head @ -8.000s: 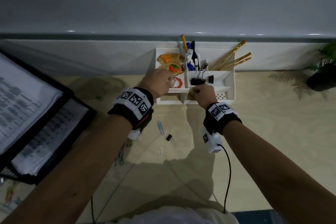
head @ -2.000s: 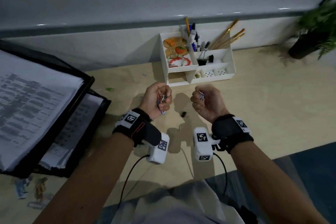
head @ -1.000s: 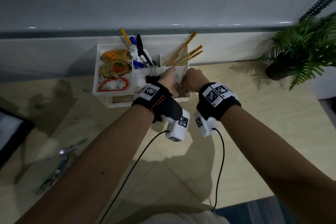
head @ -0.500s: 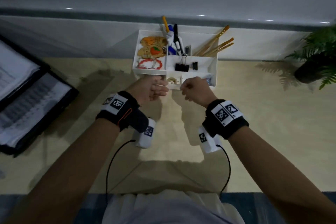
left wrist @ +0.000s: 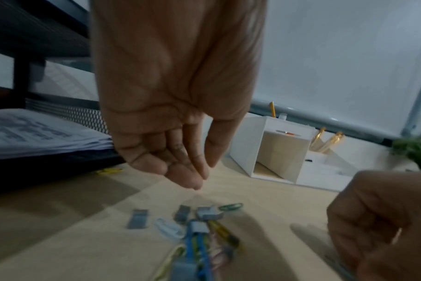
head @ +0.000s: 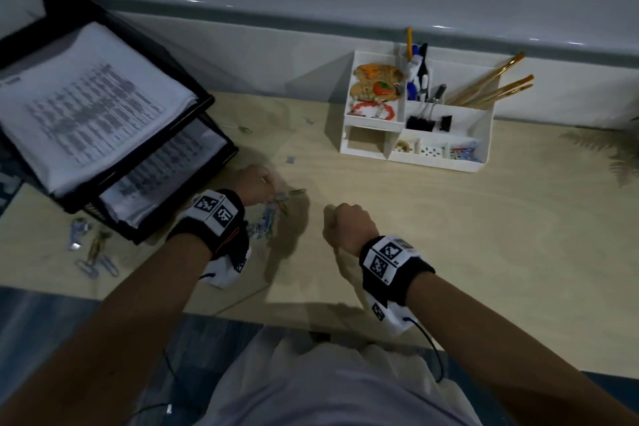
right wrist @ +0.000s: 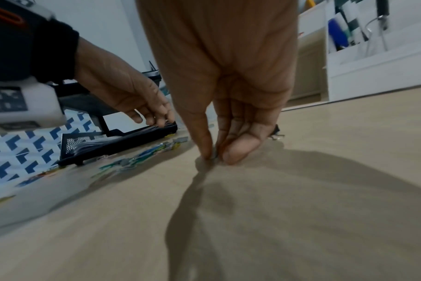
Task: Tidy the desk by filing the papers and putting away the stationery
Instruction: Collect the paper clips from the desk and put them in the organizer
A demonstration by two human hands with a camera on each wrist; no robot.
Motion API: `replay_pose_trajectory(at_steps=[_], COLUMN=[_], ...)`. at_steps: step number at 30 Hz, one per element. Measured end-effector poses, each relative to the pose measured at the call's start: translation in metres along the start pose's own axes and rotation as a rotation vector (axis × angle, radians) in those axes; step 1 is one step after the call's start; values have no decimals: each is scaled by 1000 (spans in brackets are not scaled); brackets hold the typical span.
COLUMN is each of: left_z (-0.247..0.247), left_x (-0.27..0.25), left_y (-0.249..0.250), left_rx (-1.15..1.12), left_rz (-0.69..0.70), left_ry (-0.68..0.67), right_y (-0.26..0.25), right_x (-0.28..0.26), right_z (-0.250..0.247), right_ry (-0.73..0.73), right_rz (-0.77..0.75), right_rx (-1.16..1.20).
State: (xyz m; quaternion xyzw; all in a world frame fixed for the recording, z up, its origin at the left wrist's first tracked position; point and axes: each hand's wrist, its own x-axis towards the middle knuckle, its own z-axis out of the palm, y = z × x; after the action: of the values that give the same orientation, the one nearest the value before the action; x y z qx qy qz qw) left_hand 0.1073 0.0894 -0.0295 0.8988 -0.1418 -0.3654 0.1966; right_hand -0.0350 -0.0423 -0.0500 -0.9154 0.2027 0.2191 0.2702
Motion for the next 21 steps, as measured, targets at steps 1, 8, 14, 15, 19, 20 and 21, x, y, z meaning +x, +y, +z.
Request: replay_pose_trajectory(at_steps=[1, 8, 14, 15, 19, 20, 21], left_z=[-2, -6, -12, -14, -14, -13, -11], left_x=[2, 3, 2, 2, 6, 6, 6], left_y=[-7, -9, -29, -32, -39, -36, -35], left_rx=[90, 515, 689, 710, 800, 808, 812], left_rz=[-3, 158, 281, 300, 382, 394, 414], left_ry=[26, 46, 0, -2, -35, -50, -49], right_y=[-4, -19, -50, -54, -61, -63, -64], right_x=[1, 13, 44, 49, 60, 60, 61], right_z=[3, 6, -14, -14, -13, -12, -12], right_ry=[16, -12, 88, 76, 10, 17, 32], right_rz=[2, -60, -83, -82, -78, -84, -94], right_rx=[-12, -41, 31, 0, -200, -223, -233])
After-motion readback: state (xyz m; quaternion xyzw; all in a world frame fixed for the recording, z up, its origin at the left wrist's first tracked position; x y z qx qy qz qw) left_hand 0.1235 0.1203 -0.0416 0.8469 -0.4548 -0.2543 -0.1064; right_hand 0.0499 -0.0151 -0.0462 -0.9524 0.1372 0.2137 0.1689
